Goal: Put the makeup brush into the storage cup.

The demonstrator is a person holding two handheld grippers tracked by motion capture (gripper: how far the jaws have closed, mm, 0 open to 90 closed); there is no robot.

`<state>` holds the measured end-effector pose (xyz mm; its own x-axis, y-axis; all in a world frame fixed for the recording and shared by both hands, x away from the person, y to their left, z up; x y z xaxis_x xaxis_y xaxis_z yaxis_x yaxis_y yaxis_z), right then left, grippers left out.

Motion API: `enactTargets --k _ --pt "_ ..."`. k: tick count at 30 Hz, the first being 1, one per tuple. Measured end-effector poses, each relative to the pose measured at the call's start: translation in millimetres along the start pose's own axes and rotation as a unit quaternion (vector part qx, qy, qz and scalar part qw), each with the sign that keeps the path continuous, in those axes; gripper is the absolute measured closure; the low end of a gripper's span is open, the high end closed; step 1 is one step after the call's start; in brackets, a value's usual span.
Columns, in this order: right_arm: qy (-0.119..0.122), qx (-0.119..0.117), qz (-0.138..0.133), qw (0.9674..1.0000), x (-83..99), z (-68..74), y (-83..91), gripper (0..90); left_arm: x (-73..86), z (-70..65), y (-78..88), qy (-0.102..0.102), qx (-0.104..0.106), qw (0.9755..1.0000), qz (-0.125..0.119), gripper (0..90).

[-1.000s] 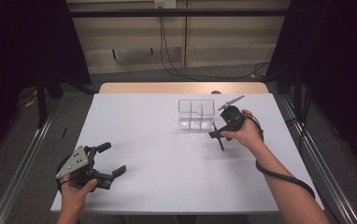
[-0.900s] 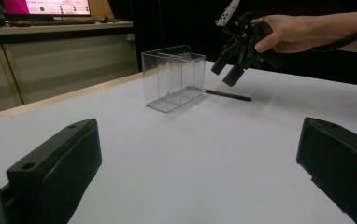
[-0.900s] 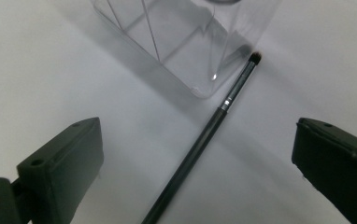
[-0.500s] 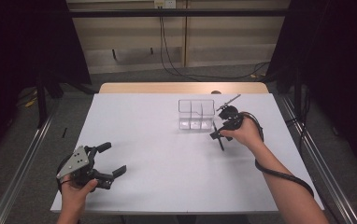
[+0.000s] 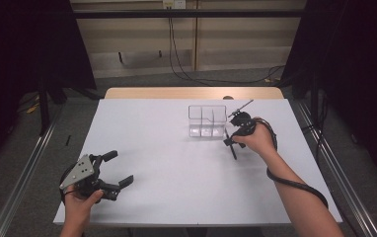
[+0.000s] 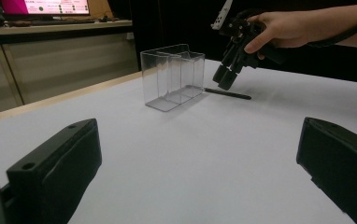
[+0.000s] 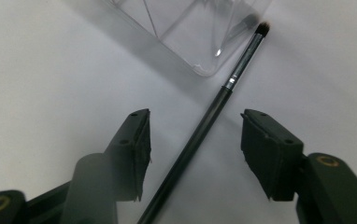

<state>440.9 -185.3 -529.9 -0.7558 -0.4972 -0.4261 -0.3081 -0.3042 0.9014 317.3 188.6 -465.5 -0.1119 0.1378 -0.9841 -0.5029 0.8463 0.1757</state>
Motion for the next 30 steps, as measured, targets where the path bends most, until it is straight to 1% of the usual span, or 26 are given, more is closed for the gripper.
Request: enactTargets --k 2,4,6,7,9,11,13,14,16,17,18,20,25,30 --pt "-0.006 0.0 0.008 0.9999 1.4 -0.4 -0.7 47.3 0.1 0.1 0.0 0.0 -0.001 1.0 0.0 0.0" --pt "-0.003 0.001 0.012 0.9999 2.1 -0.9 -1.4 50.8 0.2 0.2 -0.1 0.0 -0.001 1.0 0.001 0.0" --pt "-0.005 0.007 0.014 0.9999 2.1 -1.7 -1.9 52.6 0.1 0.1 -0.3 0.0 -0.001 1.0 0.001 0.0" --pt "-0.005 0.006 0.015 0.9999 2.1 -1.4 -2.2 53.6 0.0 -0.1 -0.6 0.0 -0.002 1.0 0.0 0.0" --pt "-0.012 0.007 0.023 0.9997 3.1 -1.3 -2.9 55.6 0.1 -0.5 -0.8 0.0 -0.001 1.0 0.001 0.0" --pt "-0.011 0.007 0.026 0.9996 3.8 -1.0 -4.4 57.8 0.0 -1.0 -1.0 -0.001 0.001 1.0 0.0 0.0" --pt "-0.014 0.007 0.034 0.9993 5.3 -0.5 -6.1 58.3 0.1 -0.8 -1.1 -0.002 0.001 1.0 0.001 0.0" --pt "-0.01 0.01 0.036 0.9992 5.9 -1.4 -6.9 59.4 0.1 -0.6 -1.0 -0.002 -0.001 1.0 0.001 0.0" --pt "-0.012 0.012 0.047 0.9987 7.8 -1.5 -8.1 62.4 0.5 -0.3 -1.1 -0.001 -0.002 1.0 0.002 0.0" --pt "-0.012 0.012 0.047 0.9987 7.8 -1.5 -8.1 62.4 0.6 -0.3 -1.1 -0.001 -0.001 1.0 0.002 0.0" --pt "-0.008 0.012 0.048 0.9987 8.2 -2.0 -8.6 64.4 0.5 -0.3 -1.1 -0.001 0.0 1.0 0.001 0.0" --pt "-0.014 0.013 0.053 0.9984 9.2 -1.5 -8.6 66.1 0.5 -0.2 -1.1 -0.001 0.0 1.0 0.001 0.0" --pt "-0.011 0.024 0.057 0.998 10.1 -3.8 -8.3 72.4 1.1 -0.2 -1.5 0.0 -0.001 1.0 0.002 0.0" --pt "-0.017 0.03 0.062 0.9975 9.6 -5.3 -8.8 75.2 1.2 -0.3 -1.8 0.003 -0.001 1.0 0.001 0.0"
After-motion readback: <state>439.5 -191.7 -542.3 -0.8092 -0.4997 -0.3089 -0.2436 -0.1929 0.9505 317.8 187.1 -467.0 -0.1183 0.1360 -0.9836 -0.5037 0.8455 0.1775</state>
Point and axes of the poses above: each handheld gripper's, and its own axes: y roughly backward along the jaws, x roughly out of its underside, z roughly to its left, the point moved 9 cm from there along -y, roughly forward along the jaws, and after that the axes turned 1 degree about x, right-handed, at the moved point
